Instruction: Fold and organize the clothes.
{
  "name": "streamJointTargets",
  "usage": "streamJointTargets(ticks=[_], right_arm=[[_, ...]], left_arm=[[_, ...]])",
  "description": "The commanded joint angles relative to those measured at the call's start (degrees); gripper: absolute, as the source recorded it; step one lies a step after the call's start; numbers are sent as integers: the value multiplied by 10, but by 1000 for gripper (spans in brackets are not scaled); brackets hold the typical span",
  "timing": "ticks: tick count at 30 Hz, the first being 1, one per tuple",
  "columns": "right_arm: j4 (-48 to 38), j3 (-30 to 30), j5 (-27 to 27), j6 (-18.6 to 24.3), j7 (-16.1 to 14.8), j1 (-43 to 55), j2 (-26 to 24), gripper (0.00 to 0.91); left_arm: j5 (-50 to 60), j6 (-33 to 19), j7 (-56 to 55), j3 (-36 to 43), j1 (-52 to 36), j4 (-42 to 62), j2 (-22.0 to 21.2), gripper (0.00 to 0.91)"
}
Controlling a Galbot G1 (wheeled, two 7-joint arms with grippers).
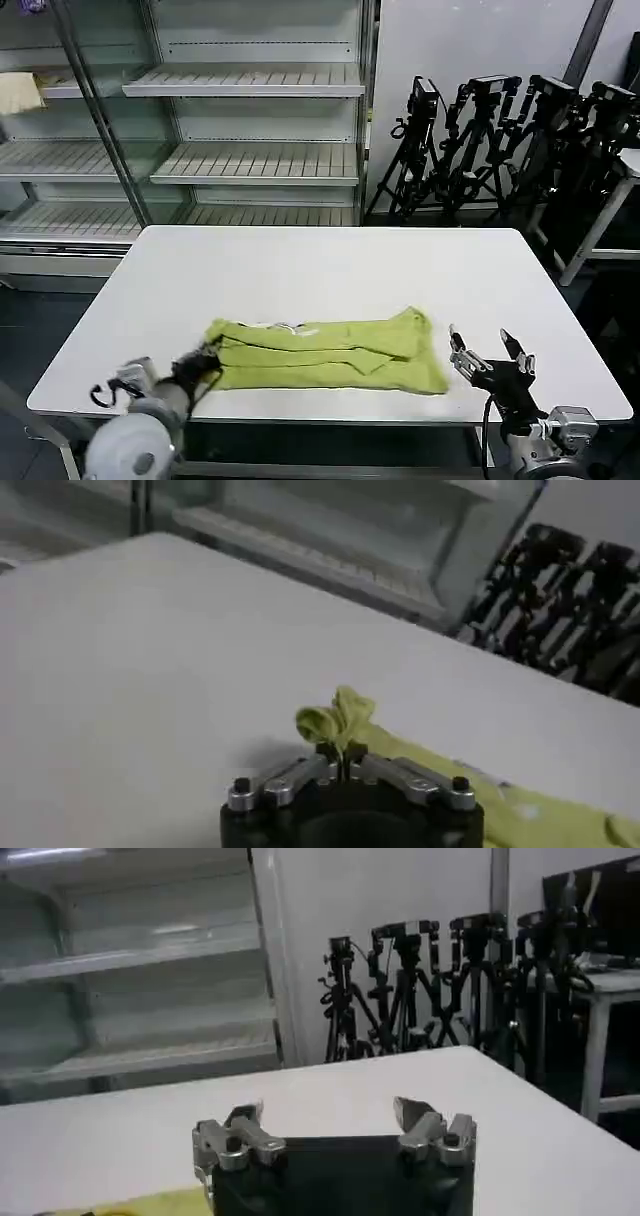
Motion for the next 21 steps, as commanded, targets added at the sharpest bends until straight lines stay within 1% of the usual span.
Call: streamJointTargets(ticks=[1, 2, 5, 6, 7, 8, 10, 16, 17, 18, 21], right_arm=[[4, 2, -16, 8, -1, -3, 2, 907], [5, 3, -17, 8, -1, -5, 4, 907], [6, 3, -22, 9, -2, -11, 7, 907], [5, 3, -24, 9, -2, -14, 8, 907], [5, 3, -27, 10, -3, -16, 9, 907], [5, 3, -28, 10, -3, -19, 10, 907], [5, 4, -32, 11, -4, -24, 12, 907], [5, 3, -43, 11, -5, -34, 19, 907], [4, 3, -46, 11, -6, -36, 20, 907], [4, 2, -49, 12, -6, -37, 21, 907], [7, 2, -52, 12, -6, -41, 23, 907]], left_arm=[[-126, 6, 4, -161, -42, 18, 101, 20], [-160, 8, 4, -164, -45, 13, 101, 10], [-230, 10, 2, -152, -46, -13, 91, 20], [-261, 10, 0, -143, -47, -25, 82, 10], [-292, 10, 0, -133, -49, -34, 71, 20], [-308, 9, 0, -119, -52, -43, 65, 10], [-328, 3, 4, -86, -54, -57, 36, 10], [-349, -14, 12, -7, -66, -65, -39, 10], [-347, -17, 12, 1, -70, -64, -45, 20], [-339, -19, 11, 24, -79, -58, -61, 10], [-312, -22, 11, 65, -96, -42, -86, 10]])
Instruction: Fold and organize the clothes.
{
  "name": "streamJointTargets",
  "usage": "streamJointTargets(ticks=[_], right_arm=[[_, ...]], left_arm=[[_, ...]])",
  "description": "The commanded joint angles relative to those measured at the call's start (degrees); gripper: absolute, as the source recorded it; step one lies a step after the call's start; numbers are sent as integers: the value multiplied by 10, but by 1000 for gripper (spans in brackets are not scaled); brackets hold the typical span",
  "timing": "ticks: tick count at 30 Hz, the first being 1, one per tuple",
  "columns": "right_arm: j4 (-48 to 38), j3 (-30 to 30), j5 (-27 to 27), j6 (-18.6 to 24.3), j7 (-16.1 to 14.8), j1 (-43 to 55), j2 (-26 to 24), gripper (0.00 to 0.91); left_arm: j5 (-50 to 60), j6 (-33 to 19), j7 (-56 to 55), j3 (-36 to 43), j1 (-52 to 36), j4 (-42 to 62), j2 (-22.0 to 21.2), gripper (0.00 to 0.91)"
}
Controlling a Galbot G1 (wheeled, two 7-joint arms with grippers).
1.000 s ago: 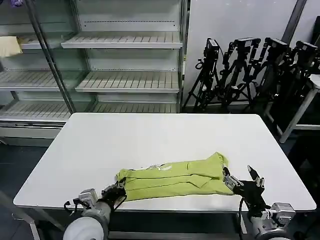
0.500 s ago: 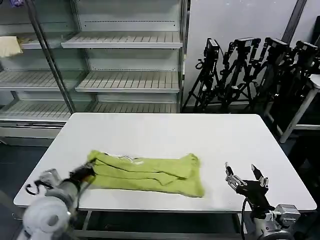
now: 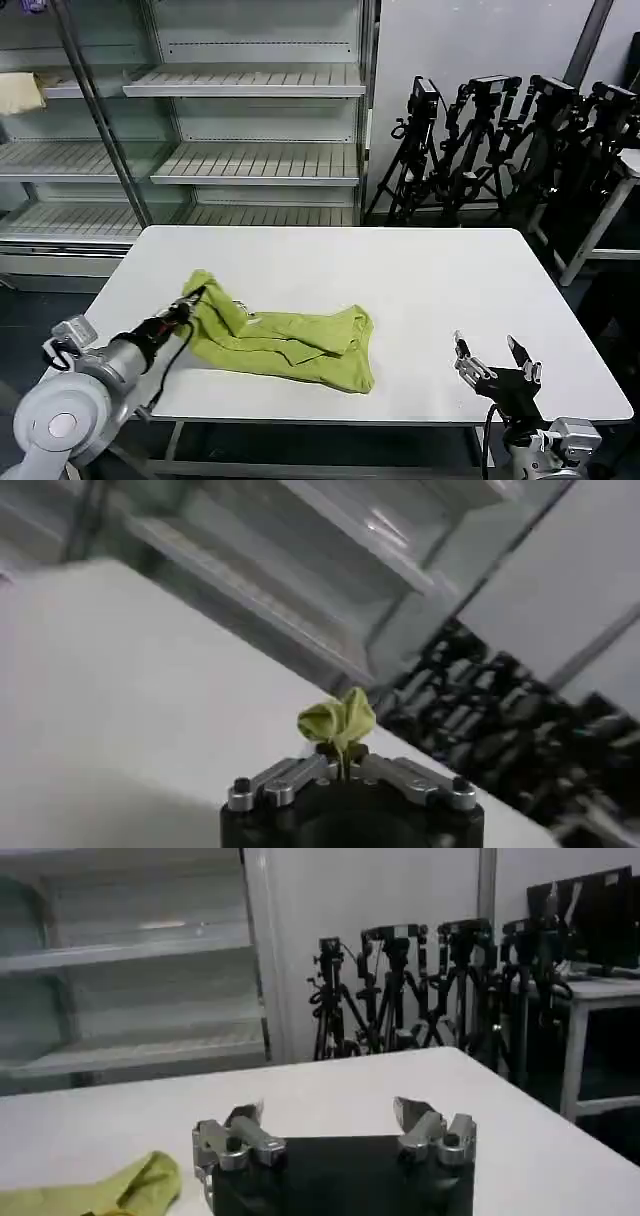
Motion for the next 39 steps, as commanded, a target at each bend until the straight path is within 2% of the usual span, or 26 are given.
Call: streamJointTargets(ticks=[1, 9, 18, 19, 20, 21, 22, 34, 37, 39], right_arm=[[5, 1, -13, 1, 0, -10, 5, 907], [10, 3, -12, 1, -1, -12, 6, 907], [4, -2, -11, 1, -2, -6, 5, 907], [2, -3, -11, 1, -1, -5, 5, 907], [0, -6, -11, 1, -1, -3, 4, 907], [0, -7, -11, 1, -1, -3, 4, 907], [0, -7, -11, 1, -1, -2, 4, 907], [-10, -14, -10, -2, 1, 11, -4, 907], [-12, -22, -13, -3, 1, 15, -4, 907], [-15, -25, -13, -3, 1, 19, -6, 907]], left_arm=[[-44, -16, 3, 138, -45, 6, -109, 10], [40, -28, 0, 221, -72, 81, -159, 20], [85, -32, -4, 261, -93, 112, -182, 20], [90, -32, -4, 263, -94, 114, -185, 50], [96, -32, -4, 267, -97, 117, -188, 101], [98, -31, -3, 269, -98, 117, -189, 695], [101, -31, -2, 270, -98, 118, -189, 907], [115, -37, 1, 262, -86, 62, -167, 907], [120, -32, -2, 239, -83, 42, -151, 907], [140, -14, -2, 206, -71, 28, -122, 907]])
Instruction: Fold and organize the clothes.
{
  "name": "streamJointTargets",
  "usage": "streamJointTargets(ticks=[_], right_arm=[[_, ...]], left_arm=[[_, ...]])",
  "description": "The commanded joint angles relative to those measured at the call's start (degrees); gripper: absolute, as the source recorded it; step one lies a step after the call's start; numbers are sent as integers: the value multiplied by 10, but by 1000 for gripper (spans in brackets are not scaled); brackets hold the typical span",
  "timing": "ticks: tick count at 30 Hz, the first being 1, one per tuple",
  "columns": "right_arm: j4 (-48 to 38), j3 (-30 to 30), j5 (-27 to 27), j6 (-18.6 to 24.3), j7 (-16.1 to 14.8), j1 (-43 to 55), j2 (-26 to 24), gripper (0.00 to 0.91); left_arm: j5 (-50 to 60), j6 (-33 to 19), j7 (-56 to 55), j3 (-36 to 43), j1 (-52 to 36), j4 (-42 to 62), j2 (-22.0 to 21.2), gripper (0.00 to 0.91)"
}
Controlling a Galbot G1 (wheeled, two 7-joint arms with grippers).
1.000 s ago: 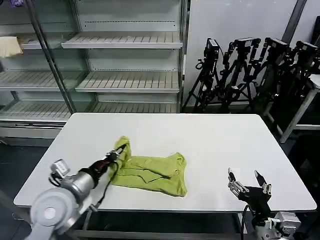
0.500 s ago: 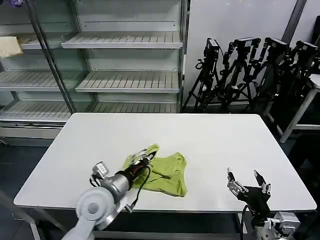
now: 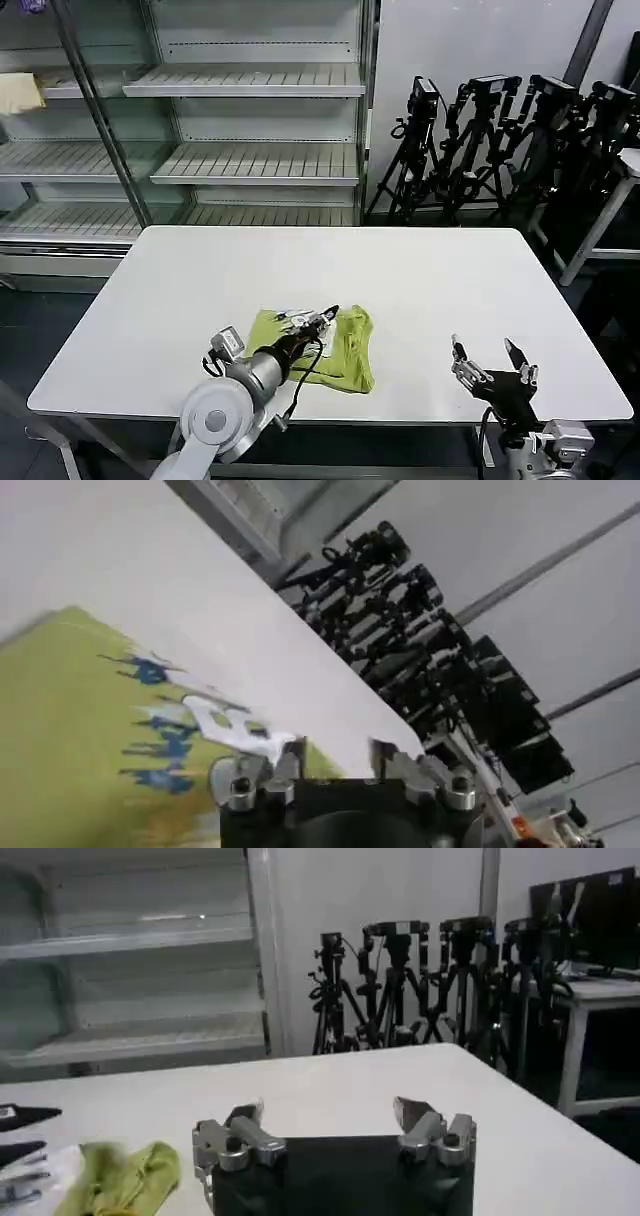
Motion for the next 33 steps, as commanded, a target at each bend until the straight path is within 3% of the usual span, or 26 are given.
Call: streamJointTargets(ticks=[1, 6, 13, 33], right_arm=[[-7, -10, -1, 0, 0, 9, -3, 907], [-16, -20, -1, 0, 0, 22, -5, 907], [-17, -21, 0, 1, -1, 21, -6, 907], [8, 7, 0, 3, -4, -9, -3, 907]], left_arm=[[46, 27, -3, -51, 14, -56, 52, 907], [75, 50, 22, -129, 58, -69, 131, 907], [64, 51, 33, -169, 92, -52, 174, 907], [-11, 51, 46, -101, 55, 61, 121, 907]])
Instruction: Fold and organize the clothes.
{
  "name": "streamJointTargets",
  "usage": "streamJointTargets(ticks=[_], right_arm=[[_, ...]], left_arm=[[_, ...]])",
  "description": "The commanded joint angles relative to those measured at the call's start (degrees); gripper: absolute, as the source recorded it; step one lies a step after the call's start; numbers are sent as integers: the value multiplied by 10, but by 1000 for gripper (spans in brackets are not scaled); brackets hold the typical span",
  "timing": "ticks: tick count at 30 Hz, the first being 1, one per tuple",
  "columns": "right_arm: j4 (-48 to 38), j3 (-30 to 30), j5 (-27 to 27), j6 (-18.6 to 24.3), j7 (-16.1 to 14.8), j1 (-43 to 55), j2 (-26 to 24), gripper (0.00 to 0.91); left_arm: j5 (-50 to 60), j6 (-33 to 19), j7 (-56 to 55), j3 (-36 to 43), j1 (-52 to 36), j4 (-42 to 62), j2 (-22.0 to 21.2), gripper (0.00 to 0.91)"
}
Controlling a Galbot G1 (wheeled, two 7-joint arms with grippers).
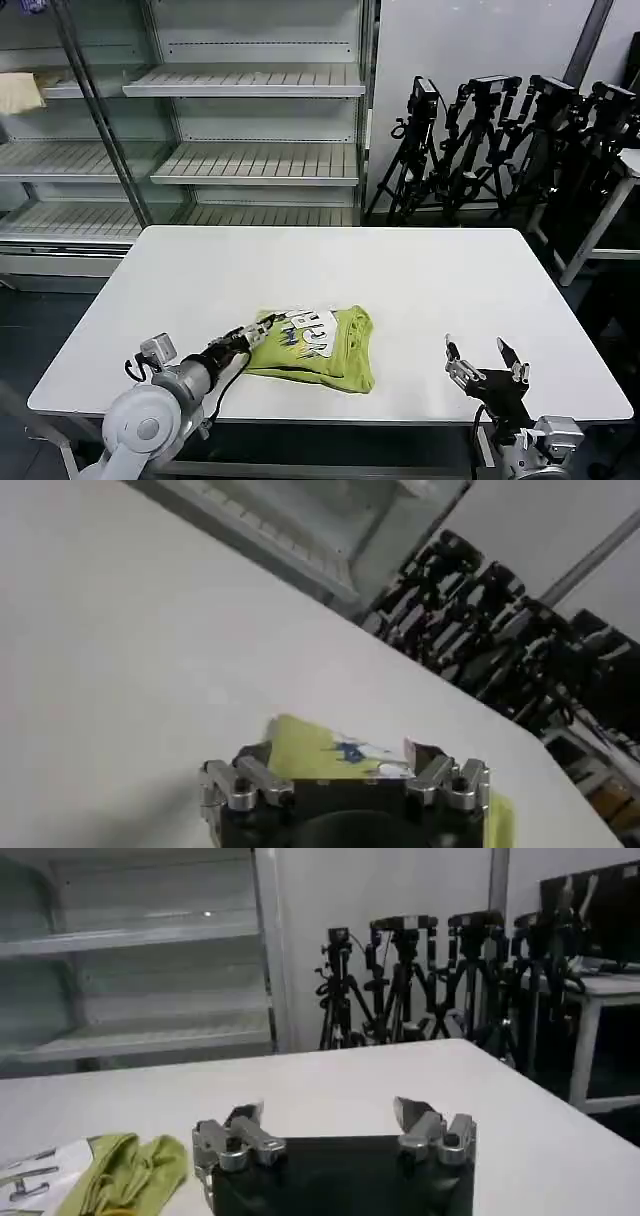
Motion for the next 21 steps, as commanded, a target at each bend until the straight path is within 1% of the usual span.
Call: streamJointTargets(ticks=[1, 7, 13, 14, 15, 16, 17, 19, 21], right_arm=[[12, 11, 2, 1, -1, -11, -2, 907], [18, 14, 6, -2, 2, -10, -6, 907], [22, 19, 6, -2, 1, -16, -4, 907], [23, 19, 6, -2, 2, -17, -4, 907], [24, 20, 6, -2, 2, -18, -4, 907], [25, 21, 6, -2, 2, -19, -3, 907], [26, 21, 6, -2, 1, -20, -3, 907], [28, 23, 7, -2, 2, -22, -3, 907], [29, 25, 7, -2, 2, -23, -2, 907]], left_arm=[[-49, 3, 3, 14, -8, 49, -8, 907], [-83, 2, 3, 22, -21, 56, -27, 907], [-81, 2, 8, 29, -41, 78, -34, 907], [-81, 2, 8, 29, -42, 81, -34, 786], [-80, 2, 10, 29, -44, 84, -34, 453], [-78, 1, 12, 29, -44, 86, -34, 302], [-77, 1, 13, 29, -44, 87, -34, 131], [-76, 1, 15, 29, -43, 90, -33, 20], [-75, 1, 18, 30, -43, 92, -33, 20]])
